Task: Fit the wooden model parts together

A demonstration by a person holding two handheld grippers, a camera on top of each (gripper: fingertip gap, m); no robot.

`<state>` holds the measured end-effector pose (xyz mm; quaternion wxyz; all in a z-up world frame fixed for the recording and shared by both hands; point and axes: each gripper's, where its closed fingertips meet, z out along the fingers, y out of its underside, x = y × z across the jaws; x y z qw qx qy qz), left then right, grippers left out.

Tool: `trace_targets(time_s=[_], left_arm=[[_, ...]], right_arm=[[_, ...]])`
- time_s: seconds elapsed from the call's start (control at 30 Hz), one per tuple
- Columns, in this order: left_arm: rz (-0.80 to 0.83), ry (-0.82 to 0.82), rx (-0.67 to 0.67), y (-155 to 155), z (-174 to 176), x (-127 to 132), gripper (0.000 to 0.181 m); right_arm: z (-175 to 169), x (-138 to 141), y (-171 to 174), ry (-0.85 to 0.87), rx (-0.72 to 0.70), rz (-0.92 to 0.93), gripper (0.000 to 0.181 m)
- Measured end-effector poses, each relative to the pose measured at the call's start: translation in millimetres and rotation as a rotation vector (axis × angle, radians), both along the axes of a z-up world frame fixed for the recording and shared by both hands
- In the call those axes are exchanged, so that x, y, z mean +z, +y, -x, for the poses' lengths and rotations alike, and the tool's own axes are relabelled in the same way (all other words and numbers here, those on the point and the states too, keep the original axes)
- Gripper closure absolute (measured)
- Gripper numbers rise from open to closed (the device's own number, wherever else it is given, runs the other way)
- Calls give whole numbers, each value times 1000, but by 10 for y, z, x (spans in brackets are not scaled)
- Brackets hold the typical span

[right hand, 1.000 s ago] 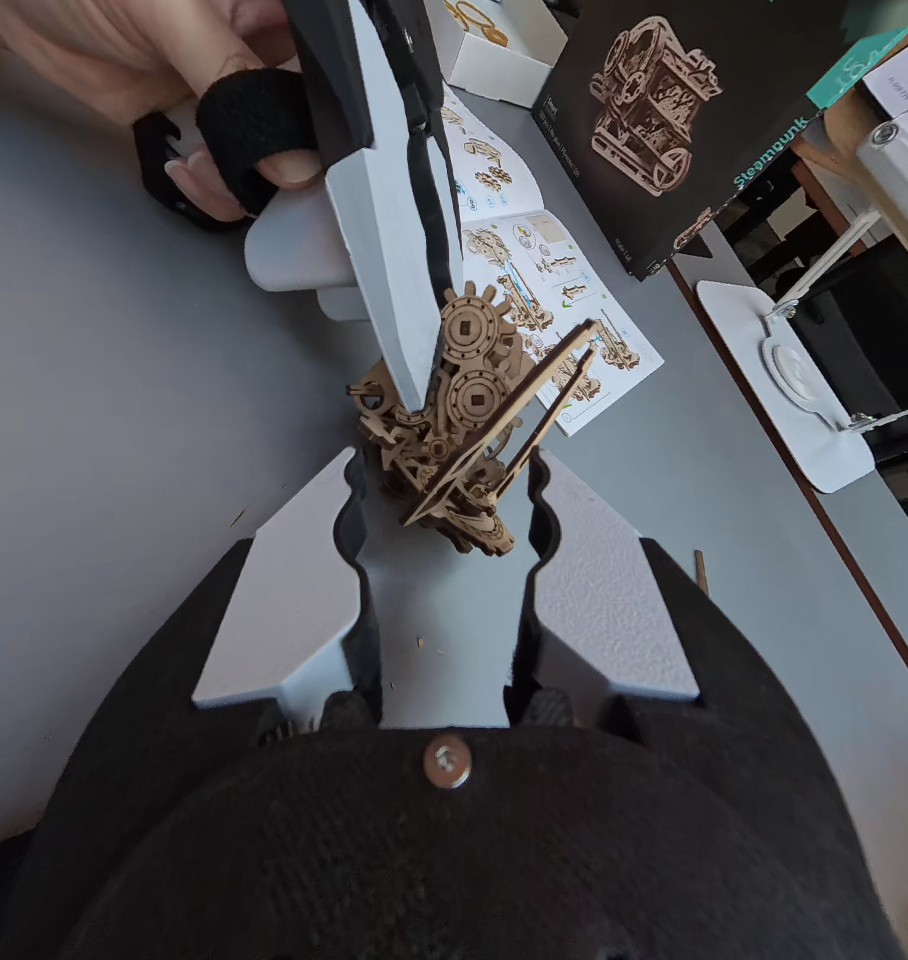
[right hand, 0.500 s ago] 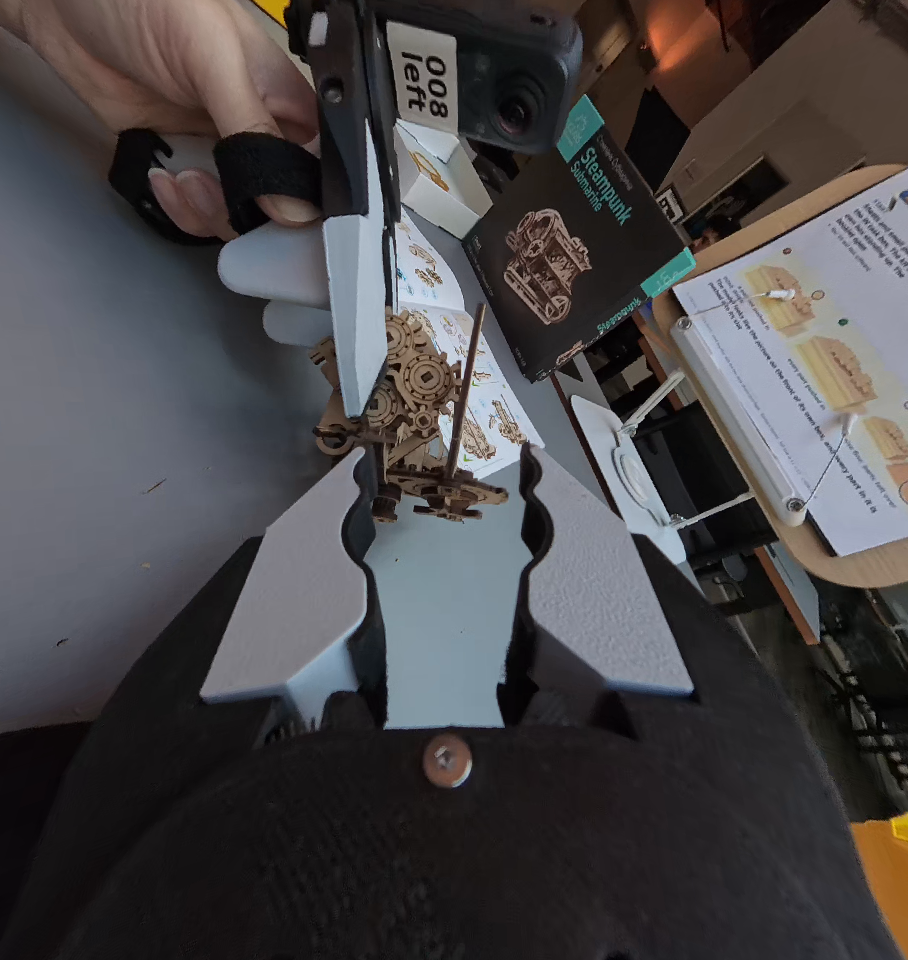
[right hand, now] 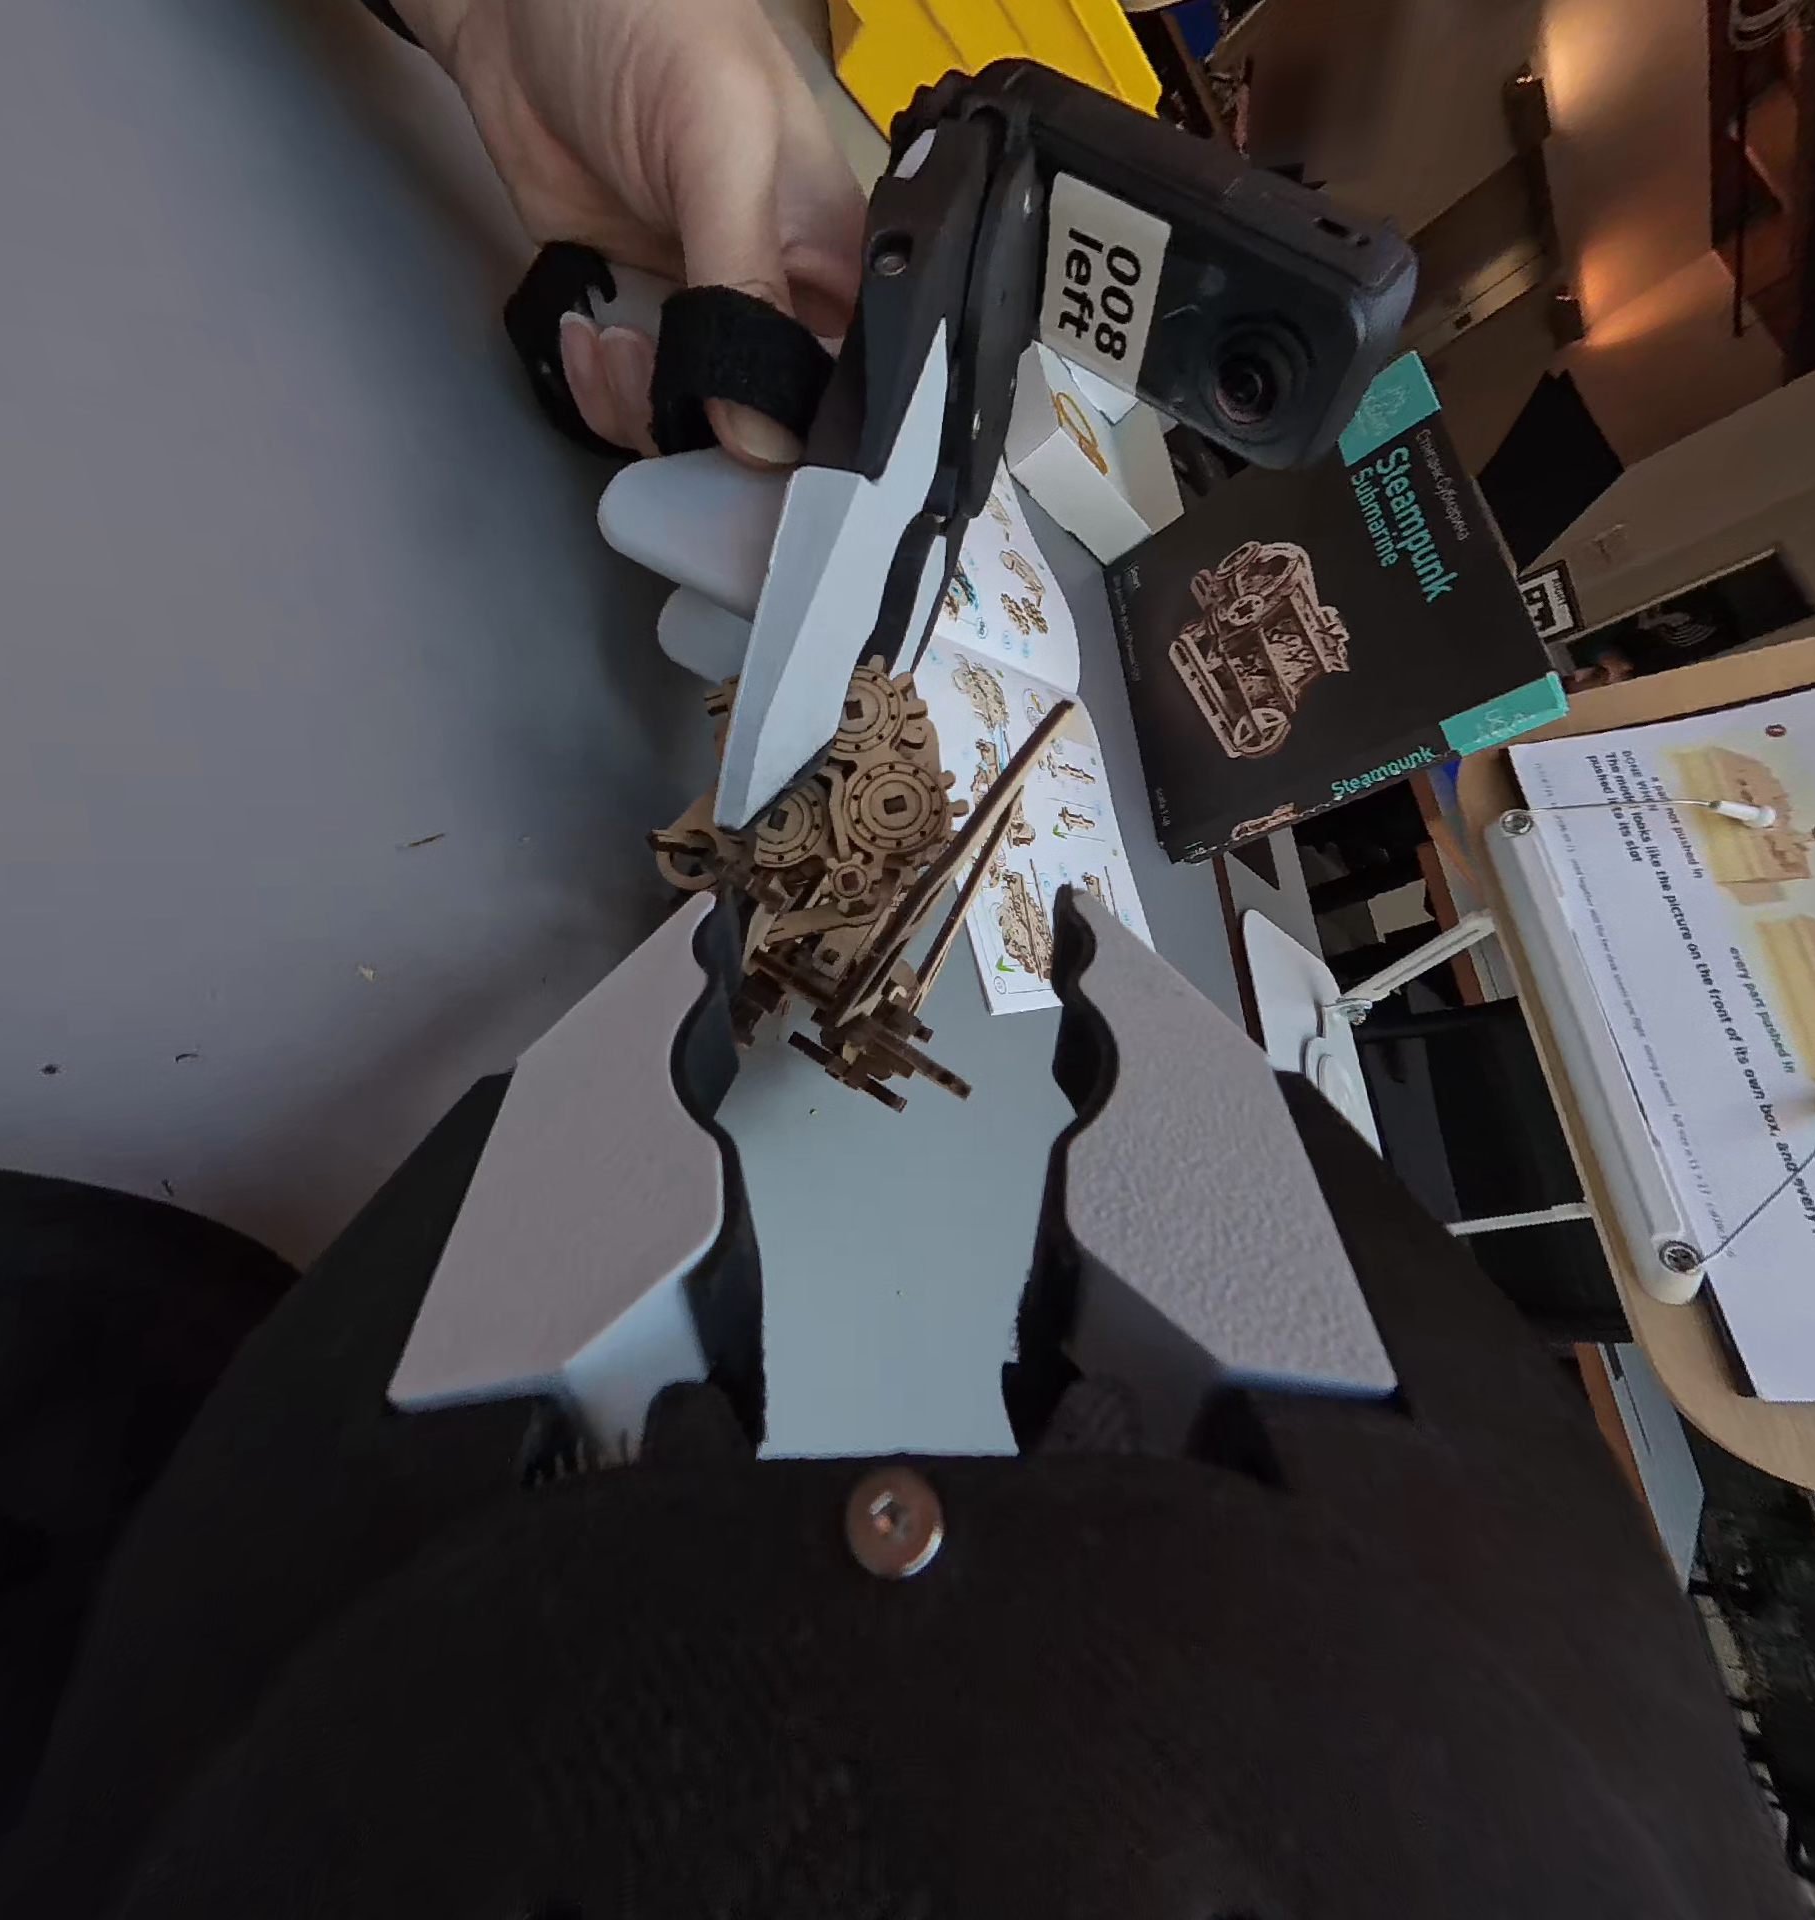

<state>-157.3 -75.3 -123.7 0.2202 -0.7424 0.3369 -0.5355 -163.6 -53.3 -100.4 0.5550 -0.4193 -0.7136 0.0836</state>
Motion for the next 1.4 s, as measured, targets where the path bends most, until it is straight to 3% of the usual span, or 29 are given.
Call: trace_targets(time_s=[0.17, 0.37, 0.83, 0.93, 1.03, 1.2, 1.4], left_arm=[[2, 13, -6, -2, -21, -4, 162], [96, -126, 14, 23, -26, 136, 162], [221, -203, 69, 106, -10, 127, 163], [219, -207, 75, 120, -3, 136, 163], [221, -210, 79, 129, 5, 140, 163], [210, -199, 80, 131, -4, 132, 163], [207, -202, 81, 131, -7, 141, 163]], right_arm=[[8, -40, -55, -60, 98, -42, 128], [8, 159, -46, 9, 148, -134, 130], [-146, 40, -3, 18, -11, -61, 141], [-247, 173, -122, 40, -7, -84, 160], [-260, 168, -318, 94, 15, 18, 180], [-147, -11, -116, 73, -120, 57, 167], [-46, -151, -39, 30, -142, 80, 176]])
